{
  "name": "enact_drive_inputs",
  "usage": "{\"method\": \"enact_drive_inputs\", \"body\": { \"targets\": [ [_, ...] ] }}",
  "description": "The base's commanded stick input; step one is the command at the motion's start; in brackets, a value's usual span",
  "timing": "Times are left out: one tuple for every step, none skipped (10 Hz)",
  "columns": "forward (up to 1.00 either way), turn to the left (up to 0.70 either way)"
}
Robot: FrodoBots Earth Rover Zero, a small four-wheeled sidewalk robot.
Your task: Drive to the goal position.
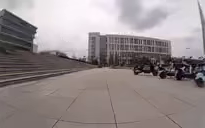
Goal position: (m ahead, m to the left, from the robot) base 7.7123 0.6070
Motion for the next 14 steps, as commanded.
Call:
{"method": "enact_drive_inputs", "body": {
  "targets": [
    [0.45, 0.00],
    [0.45, 0.00],
    [0.45, 0.00],
    [0.45, 0.00],
    [0.45, 0.00],
    [0.45, 0.00],
    [0.45, 0.00],
    [0.45, 0.00],
    [0.45, 0.00],
    [0.45, 0.00],
    [0.45, 0.00],
    [0.45, 0.00],
    [0.45, 0.00],
    [0.45, 0.00]
  ]
}}
